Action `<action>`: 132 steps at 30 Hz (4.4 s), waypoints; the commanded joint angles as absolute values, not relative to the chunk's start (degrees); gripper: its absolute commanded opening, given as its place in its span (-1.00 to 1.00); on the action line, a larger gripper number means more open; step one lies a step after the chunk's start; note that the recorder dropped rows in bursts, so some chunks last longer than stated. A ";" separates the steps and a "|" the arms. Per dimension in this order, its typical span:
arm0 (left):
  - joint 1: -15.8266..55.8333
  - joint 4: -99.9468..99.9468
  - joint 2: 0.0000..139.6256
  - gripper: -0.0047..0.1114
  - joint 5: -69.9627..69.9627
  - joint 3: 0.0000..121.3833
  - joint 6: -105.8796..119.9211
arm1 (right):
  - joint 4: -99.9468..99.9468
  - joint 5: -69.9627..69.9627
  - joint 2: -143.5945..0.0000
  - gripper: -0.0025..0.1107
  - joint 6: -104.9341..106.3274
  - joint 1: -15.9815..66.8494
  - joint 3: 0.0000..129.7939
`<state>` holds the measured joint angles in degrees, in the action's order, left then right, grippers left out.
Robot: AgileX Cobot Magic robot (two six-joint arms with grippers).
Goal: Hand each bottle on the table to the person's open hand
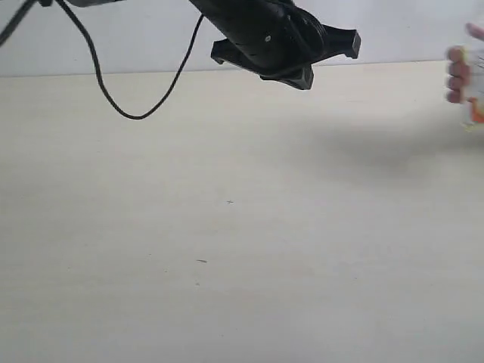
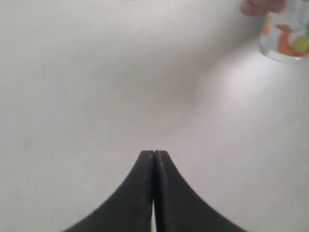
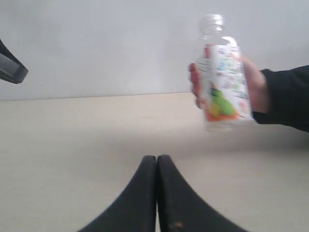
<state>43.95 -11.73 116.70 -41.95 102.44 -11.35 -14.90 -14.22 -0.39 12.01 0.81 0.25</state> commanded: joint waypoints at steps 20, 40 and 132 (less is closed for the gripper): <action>43.20 -10.65 72.07 -0.92 1.93 53.63 12.67 | -14.97 -14.04 0.00 -0.96 12.04 0.98 0.00; 43.20 -10.65 71.76 -0.92 20.72 50.17 17.60 | -14.11 -14.04 0.00 -0.96 12.57 0.97 0.00; 5.34 -48.72 10.27 -0.92 -3.23 17.41 35.93 | -14.61 -14.04 0.00 -0.96 12.34 0.97 0.00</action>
